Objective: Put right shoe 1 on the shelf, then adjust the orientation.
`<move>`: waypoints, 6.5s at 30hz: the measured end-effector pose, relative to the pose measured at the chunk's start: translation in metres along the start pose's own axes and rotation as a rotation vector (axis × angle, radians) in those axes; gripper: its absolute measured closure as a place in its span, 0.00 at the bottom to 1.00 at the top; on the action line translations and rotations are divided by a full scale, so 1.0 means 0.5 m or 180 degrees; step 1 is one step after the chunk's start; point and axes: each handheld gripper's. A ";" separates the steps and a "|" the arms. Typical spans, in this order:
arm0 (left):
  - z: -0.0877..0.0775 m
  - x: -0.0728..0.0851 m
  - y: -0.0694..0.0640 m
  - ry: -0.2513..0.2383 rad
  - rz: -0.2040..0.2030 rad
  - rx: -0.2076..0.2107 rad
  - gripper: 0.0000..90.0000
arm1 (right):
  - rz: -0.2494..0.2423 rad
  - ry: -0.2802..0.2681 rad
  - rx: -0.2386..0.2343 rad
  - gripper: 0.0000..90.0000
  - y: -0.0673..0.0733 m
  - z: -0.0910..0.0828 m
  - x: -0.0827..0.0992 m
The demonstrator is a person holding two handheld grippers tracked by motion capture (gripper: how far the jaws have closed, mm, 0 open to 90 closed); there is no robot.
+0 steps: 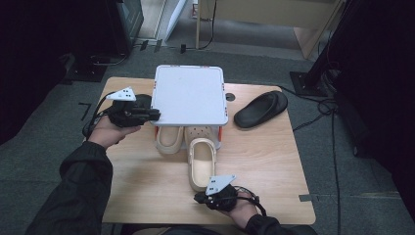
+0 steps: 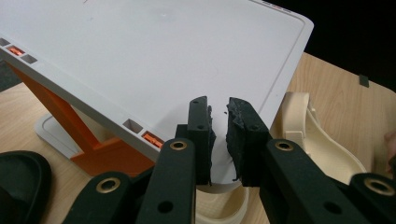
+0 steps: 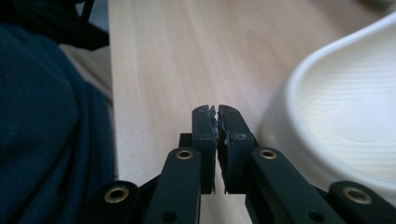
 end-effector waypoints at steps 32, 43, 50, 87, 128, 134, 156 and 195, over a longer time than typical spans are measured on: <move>0.001 0.001 0.001 -0.0010 -0.0028 0.0014 0.89 | -0.0271 -0.0305 0.0535 1.00 -0.053 -0.016 -0.047; 0.000 0.002 0.001 -0.0014 -0.0034 0.0011 0.89 | -0.0233 -0.0372 0.0677 1.00 -0.106 -0.005 -0.061; 0.000 0.002 0.001 -0.0019 -0.0033 0.0010 0.89 | -0.0105 -0.0454 0.0724 0.99 -0.143 0.000 -0.074; 0.001 0.003 0.002 -0.0029 -0.0078 0.0030 0.89 | 0.0168 -0.0398 0.1002 1.00 -0.189 -0.029 -0.050; -0.075 0.066 0.028 0.0103 -0.0228 -0.0261 0.55 | 0.0633 -0.0598 0.0807 0.63 -0.205 -0.149 -0.005; -0.075 0.100 0.036 0.0165 -0.0302 -0.0284 0.49 | 0.0704 -0.0568 0.0802 0.62 -0.214 -0.156 0.002; -0.063 0.196 0.138 0.0237 -0.0546 -0.0579 0.48 | 0.0852 -0.0686 0.0765 0.62 -0.235 -0.161 0.003; -0.011 0.272 0.256 0.0468 -0.0721 -0.0974 0.78 | 0.0893 -0.0704 0.0729 0.62 -0.242 -0.152 0.003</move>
Point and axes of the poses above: each handheld gripper's, and its own axes: z roughly forward along the jaws, x roughly out of its underside, y roughly to its left, and after that the axes turned 9 degrees about -x, right-handed
